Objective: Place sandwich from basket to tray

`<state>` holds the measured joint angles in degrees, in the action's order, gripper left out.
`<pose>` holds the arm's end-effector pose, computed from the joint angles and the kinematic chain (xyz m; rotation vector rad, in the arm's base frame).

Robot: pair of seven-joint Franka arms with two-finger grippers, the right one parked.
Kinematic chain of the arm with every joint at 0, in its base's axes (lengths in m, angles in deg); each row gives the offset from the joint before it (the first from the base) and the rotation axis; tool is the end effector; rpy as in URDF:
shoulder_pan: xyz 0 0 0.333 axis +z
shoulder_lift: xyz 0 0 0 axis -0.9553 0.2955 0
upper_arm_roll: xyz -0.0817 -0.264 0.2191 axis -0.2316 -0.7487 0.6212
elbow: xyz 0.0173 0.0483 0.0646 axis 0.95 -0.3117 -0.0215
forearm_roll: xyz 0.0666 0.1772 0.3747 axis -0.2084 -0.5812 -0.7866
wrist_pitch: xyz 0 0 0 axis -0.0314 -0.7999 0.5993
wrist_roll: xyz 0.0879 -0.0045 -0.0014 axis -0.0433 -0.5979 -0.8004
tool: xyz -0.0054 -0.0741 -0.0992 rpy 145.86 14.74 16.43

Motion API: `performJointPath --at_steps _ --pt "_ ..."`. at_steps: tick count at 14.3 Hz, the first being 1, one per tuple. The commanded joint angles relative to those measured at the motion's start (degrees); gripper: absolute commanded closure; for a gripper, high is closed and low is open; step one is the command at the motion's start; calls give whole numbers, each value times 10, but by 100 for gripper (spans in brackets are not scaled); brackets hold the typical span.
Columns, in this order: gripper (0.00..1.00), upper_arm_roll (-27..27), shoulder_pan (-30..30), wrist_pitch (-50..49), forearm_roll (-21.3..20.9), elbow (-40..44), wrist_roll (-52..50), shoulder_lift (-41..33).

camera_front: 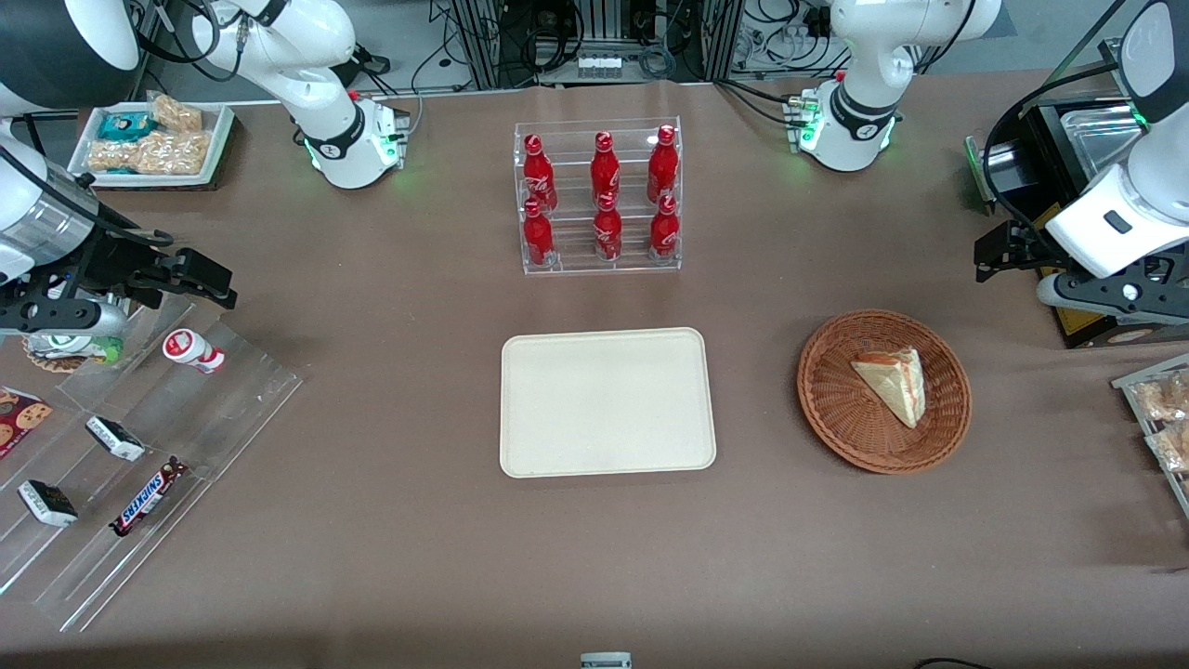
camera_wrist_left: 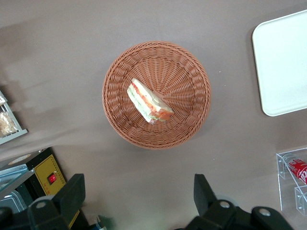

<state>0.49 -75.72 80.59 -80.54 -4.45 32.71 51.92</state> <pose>0.5787 -0.0349 0.6052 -3.0792 0.3561 0.1200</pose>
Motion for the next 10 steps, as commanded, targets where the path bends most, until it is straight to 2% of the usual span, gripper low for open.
performJointPath --at_steps 1,10 --pt "0 3 -7 -9 0 10 5 6" --pt "0 5 -4 -33 -2 -5 5 7"
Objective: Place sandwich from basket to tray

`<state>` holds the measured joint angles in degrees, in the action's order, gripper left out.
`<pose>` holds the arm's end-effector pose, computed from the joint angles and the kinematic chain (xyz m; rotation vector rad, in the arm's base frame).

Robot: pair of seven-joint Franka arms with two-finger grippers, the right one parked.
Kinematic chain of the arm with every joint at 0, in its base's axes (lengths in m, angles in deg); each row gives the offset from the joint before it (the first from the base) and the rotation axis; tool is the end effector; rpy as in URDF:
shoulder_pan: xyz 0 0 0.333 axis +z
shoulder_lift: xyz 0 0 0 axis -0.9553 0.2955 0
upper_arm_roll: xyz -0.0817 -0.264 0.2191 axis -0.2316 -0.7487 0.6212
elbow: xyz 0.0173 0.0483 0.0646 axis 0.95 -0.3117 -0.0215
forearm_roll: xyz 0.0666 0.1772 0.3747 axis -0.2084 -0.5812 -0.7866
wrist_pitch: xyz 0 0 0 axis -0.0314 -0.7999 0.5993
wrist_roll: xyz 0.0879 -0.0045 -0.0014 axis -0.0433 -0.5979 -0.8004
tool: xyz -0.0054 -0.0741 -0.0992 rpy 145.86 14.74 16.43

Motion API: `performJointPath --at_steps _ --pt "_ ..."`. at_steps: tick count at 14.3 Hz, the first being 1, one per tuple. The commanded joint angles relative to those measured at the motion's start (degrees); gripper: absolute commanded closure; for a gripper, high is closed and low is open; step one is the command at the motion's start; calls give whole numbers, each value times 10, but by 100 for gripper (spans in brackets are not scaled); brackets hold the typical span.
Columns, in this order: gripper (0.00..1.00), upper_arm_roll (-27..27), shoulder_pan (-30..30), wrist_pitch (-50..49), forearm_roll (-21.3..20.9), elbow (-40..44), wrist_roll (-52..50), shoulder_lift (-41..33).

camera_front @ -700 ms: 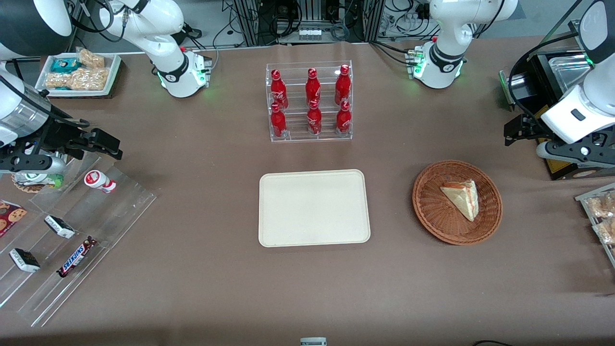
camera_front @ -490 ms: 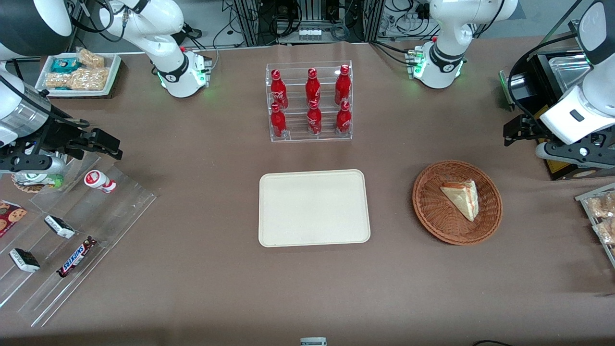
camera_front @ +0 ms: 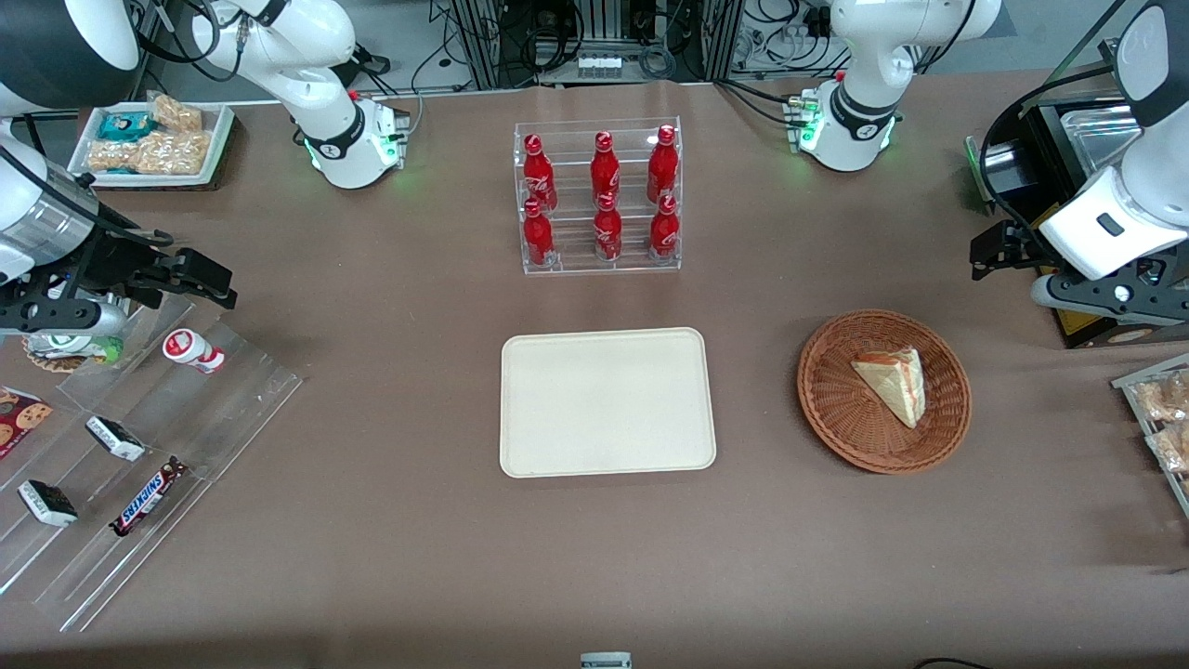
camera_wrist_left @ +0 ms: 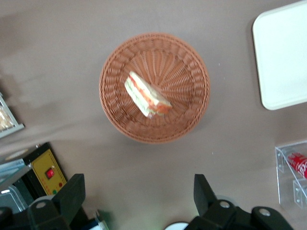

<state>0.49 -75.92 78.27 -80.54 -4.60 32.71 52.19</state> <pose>0.5743 -0.0364 0.5982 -3.0770 0.3602 0.1940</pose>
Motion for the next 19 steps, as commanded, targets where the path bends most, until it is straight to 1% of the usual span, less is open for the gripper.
performJointPath --at_steps 1,4,8,10,13,15,17,19 --pt "0 5 -1 8 -1 -19 3 7" --pt "0 6 -1 100 -3 -115 -2 10" --pt "0 6 -1 294 -4 -279 -41 3" --pt "0 7 0 382 -4 -336 -55 6" --pt "0 8 0 471 -4 -380 -164 18" --pt "0 8 0 487 -3 -377 -230 30" --pt "0 8 0 521 -3 -378 -344 42" --pt "0 7 0 535 -3 -368 -474 64"
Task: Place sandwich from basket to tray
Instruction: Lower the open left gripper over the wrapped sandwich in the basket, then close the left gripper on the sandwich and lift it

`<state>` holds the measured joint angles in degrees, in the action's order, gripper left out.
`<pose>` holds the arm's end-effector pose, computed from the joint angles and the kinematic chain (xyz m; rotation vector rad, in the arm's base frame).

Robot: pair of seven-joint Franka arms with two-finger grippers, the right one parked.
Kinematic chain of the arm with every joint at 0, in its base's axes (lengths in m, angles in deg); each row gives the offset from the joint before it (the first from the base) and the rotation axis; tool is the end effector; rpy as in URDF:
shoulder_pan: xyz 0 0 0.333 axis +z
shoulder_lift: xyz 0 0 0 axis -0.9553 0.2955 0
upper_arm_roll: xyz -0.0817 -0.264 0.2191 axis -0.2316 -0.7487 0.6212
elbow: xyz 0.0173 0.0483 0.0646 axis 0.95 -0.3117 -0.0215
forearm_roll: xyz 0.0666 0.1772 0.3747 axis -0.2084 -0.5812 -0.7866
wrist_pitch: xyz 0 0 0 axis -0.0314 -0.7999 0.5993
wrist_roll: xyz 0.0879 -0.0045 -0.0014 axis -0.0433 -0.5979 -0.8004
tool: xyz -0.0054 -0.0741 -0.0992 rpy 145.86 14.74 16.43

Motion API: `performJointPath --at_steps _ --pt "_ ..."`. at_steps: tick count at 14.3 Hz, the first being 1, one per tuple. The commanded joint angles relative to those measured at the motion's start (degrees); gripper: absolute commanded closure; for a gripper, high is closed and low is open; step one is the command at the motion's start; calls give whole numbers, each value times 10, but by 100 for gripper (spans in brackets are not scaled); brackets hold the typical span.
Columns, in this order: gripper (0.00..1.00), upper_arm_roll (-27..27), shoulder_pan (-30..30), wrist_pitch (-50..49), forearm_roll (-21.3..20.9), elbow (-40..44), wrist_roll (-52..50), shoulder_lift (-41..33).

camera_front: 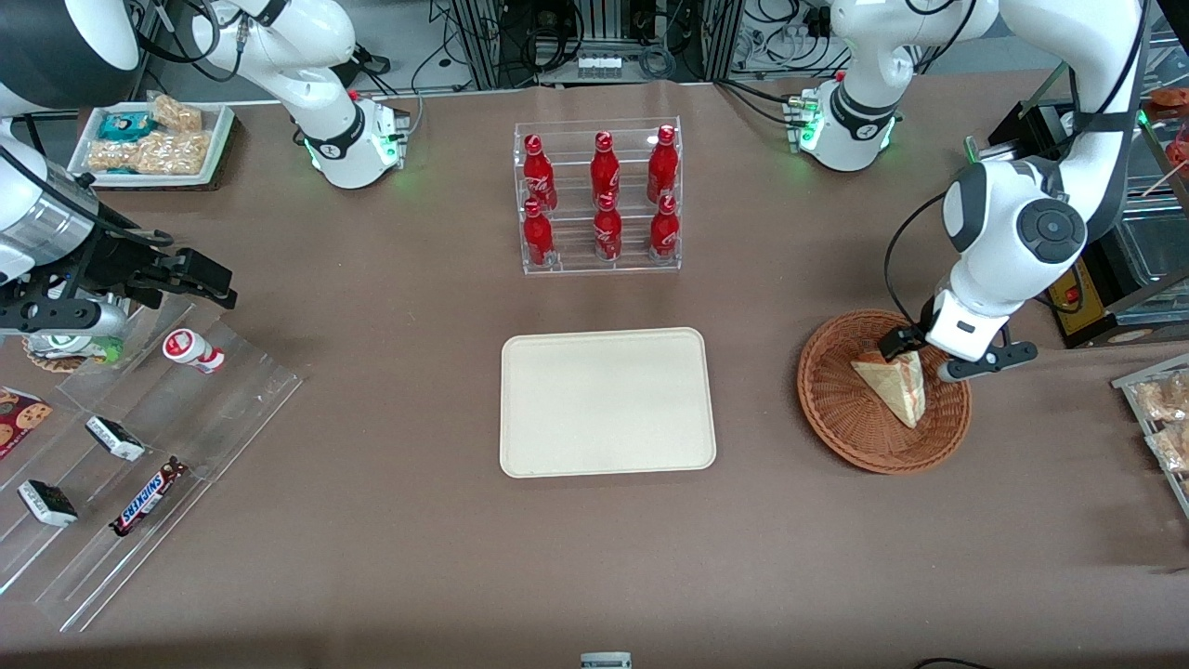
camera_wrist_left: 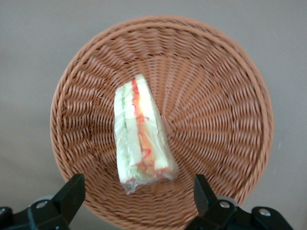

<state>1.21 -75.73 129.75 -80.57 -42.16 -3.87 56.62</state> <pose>0.5470 -0.0307 0.3129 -3.0651 -0.6053 -0.0756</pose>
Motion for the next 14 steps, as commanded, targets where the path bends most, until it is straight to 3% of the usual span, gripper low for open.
performJointPath --at_steps 1,5,6,8,9,11,14 --pt "0 0 -2 27 -3 10 -161 32" --pt "1 1 -1 39 -2 27 -187 74" --pt "15 1 -1 37 -2 43 -184 90" --pt "75 2 0 33 -2 54 -186 101" --pt "88 2 0 29 -3 55 -185 100" --pt "89 1 -2 1 -4 67 -182 92" --pt "89 -5 -20 -163 -4 171 -180 94"
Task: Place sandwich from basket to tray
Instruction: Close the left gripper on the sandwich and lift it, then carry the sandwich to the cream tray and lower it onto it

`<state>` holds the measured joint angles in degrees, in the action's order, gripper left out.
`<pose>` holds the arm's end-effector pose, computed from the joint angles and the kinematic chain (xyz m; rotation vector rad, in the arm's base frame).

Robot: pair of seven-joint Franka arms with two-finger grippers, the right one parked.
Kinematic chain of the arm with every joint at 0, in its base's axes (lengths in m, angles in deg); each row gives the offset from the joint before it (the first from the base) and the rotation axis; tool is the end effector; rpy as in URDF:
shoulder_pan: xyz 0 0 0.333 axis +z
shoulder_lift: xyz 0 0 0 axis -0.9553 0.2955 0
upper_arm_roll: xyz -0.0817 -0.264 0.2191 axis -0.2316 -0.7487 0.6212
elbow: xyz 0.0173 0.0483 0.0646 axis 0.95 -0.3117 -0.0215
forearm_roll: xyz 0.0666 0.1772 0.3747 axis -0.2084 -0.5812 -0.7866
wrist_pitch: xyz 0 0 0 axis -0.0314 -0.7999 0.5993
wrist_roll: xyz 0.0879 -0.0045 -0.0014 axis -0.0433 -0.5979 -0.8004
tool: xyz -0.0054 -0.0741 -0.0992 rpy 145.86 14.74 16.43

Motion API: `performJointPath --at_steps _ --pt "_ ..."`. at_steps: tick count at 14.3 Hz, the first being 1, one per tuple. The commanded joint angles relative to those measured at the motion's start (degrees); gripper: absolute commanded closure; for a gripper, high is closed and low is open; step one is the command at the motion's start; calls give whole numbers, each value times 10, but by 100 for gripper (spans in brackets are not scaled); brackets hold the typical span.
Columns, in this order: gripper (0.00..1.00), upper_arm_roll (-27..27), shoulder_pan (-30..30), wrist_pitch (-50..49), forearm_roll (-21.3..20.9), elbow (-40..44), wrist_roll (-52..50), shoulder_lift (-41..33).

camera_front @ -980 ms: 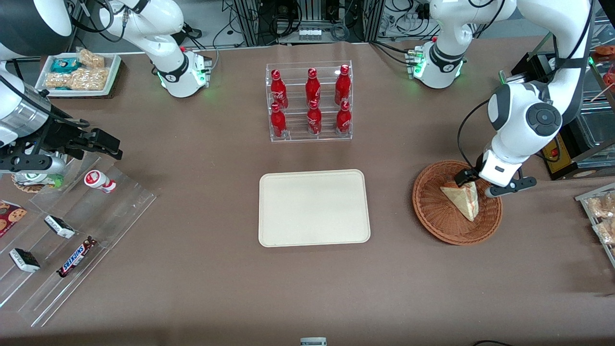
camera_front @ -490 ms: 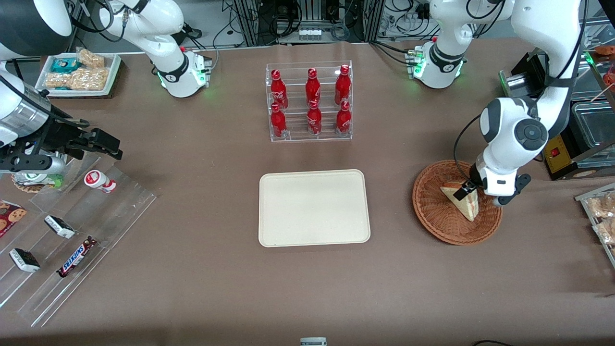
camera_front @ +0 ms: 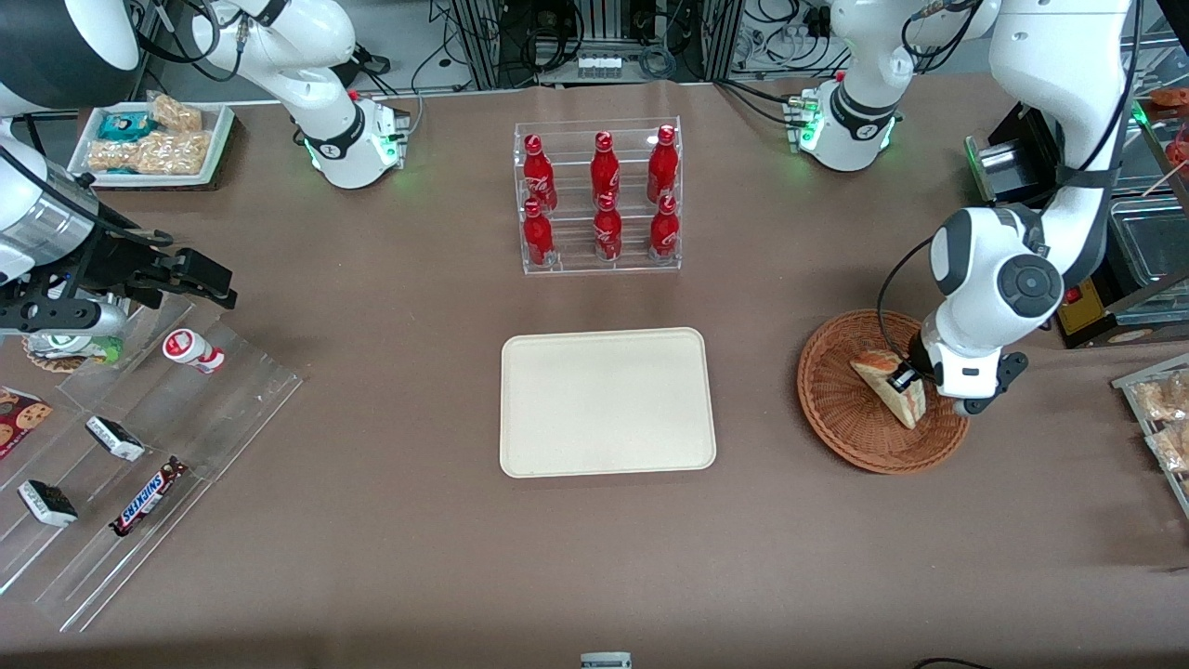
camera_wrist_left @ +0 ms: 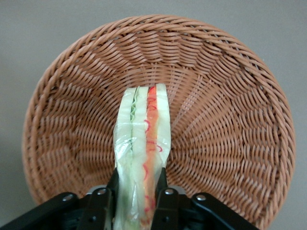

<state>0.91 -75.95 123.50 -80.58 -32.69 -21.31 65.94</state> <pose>0.5882 -0.0376 0.2817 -2.9081 -1.0402 0.0723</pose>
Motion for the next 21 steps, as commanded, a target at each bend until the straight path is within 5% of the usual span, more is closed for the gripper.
performJointPath --at_steps 1,6,12,21 --pt "89 -2 -41 -150 -3 123 -5 11" --pt "90 -2 -163 -184 0 236 -13 90" --pt "91 -1 -315 -30 1 300 -30 189" --pt "89 0 -386 18 0 350 -52 258"
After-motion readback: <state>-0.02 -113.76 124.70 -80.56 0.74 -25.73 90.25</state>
